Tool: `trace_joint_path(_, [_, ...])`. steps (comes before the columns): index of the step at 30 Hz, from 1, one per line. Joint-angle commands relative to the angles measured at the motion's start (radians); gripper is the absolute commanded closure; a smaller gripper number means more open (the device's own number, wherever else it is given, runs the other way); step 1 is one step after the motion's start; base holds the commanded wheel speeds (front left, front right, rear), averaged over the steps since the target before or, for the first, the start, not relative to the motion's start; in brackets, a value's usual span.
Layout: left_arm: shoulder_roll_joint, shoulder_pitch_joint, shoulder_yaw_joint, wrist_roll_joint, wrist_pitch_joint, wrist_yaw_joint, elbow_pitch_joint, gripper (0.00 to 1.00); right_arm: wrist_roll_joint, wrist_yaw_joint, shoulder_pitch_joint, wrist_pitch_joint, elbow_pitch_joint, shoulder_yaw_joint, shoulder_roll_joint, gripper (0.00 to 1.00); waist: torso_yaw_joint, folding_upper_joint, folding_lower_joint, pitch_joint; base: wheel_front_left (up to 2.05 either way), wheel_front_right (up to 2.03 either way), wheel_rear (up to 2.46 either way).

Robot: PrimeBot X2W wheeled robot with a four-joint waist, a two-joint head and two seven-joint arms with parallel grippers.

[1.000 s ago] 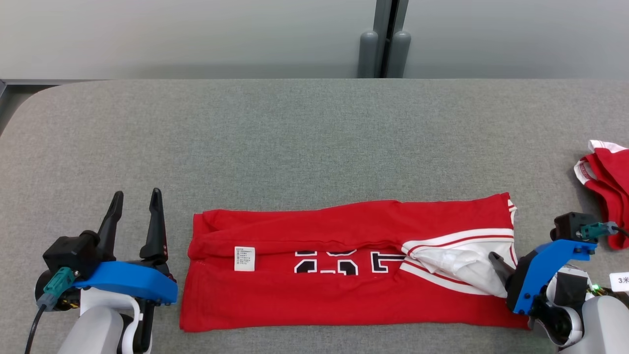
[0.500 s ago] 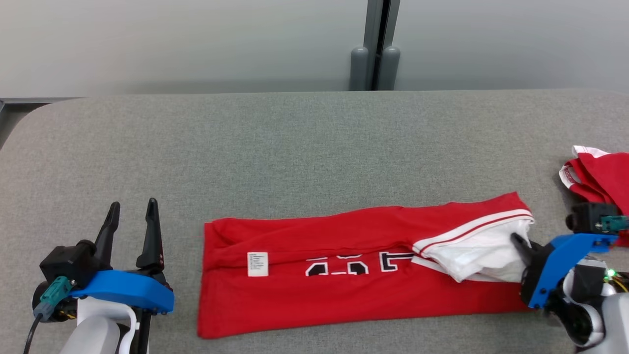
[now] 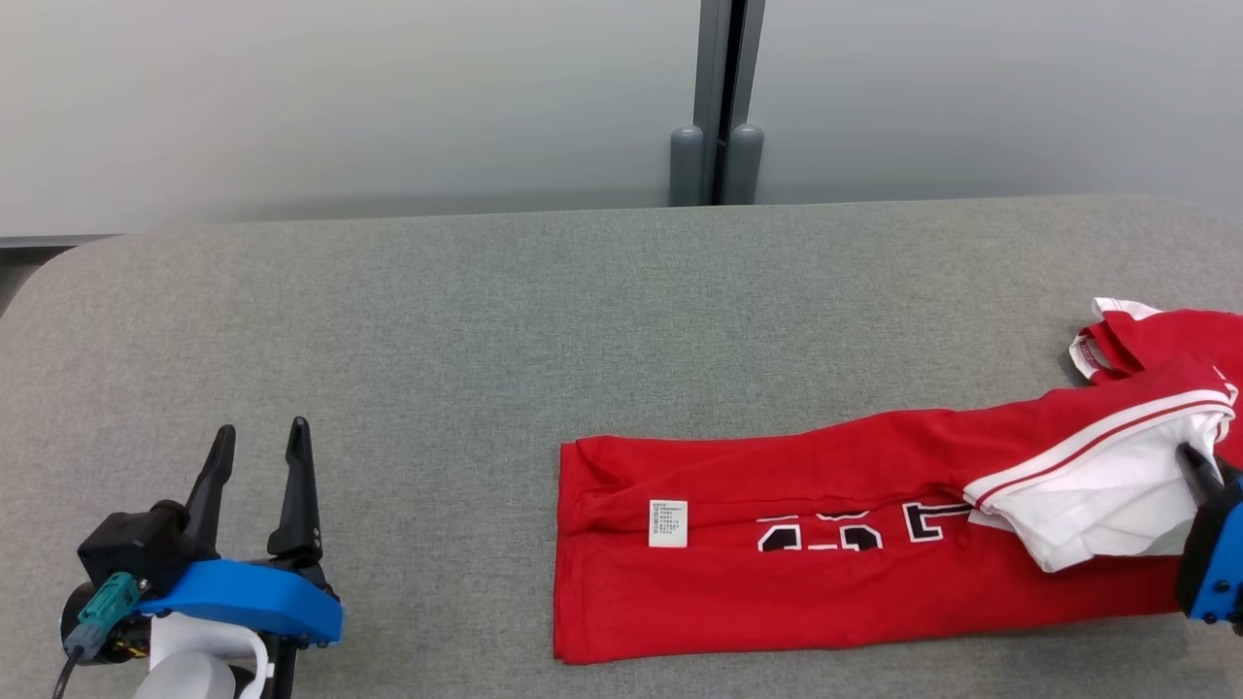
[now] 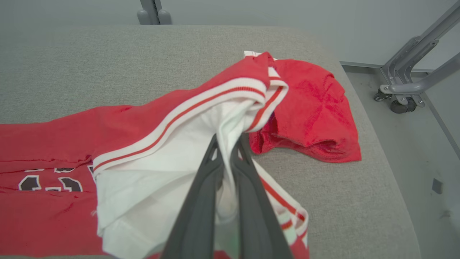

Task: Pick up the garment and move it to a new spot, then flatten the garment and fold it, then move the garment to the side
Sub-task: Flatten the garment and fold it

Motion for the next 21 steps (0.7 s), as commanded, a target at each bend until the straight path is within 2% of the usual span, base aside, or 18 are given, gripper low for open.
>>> trace_joint_path(1, [0.005, 0.004, 0.0, -0.002, 0.004, 0.001, -0.004, 0.0, -0.008, 0.001, 0.012, 0.011, -0.021, 0.007, 0.014, 1.0, 0.0, -0.0001, 0.0, -0.002, 0.0, 0.0, 0.0])
trace_joint_path(5, [0.006, 0.01, -0.007, -0.002, 0.006, 0.001, -0.007, 0.0, -0.018, 0.001, 0.03, 0.066, -0.072, 0.088, 0.042, 1.0, -0.002, -0.0001, 0.0, -0.005, 0.0, 0.0, 0.0])
trace_joint_path(12, [0.008, 0.008, -0.019, 0.003, 0.008, 0.002, -0.007, 0.0, 0.02, 0.001, -0.028, 0.112, -0.118, 0.388, 0.069, 1.0, -0.003, -0.0001, 0.0, -0.003, 0.0, 0.0, 0.0])
trace_joint_path(17, [0.006, -0.013, -0.026, 0.006, 0.012, -0.001, -0.01, 0.0, 0.05, 0.001, -0.115, 0.087, -0.031, 0.573, 0.11, 1.0, 0.008, -0.0001, 0.0, 0.007, 0.0, 0.0, 0.0])
trace_joint_path(21, [-0.004, -0.034, -0.042, 0.01, 0.013, -0.006, -0.008, 0.0, 0.06, 0.001, -0.188, 0.039, 0.097, 0.66, 0.162, 1.0, 0.025, -0.0001, 0.0, 0.023, 0.0, 0.0, 0.0])
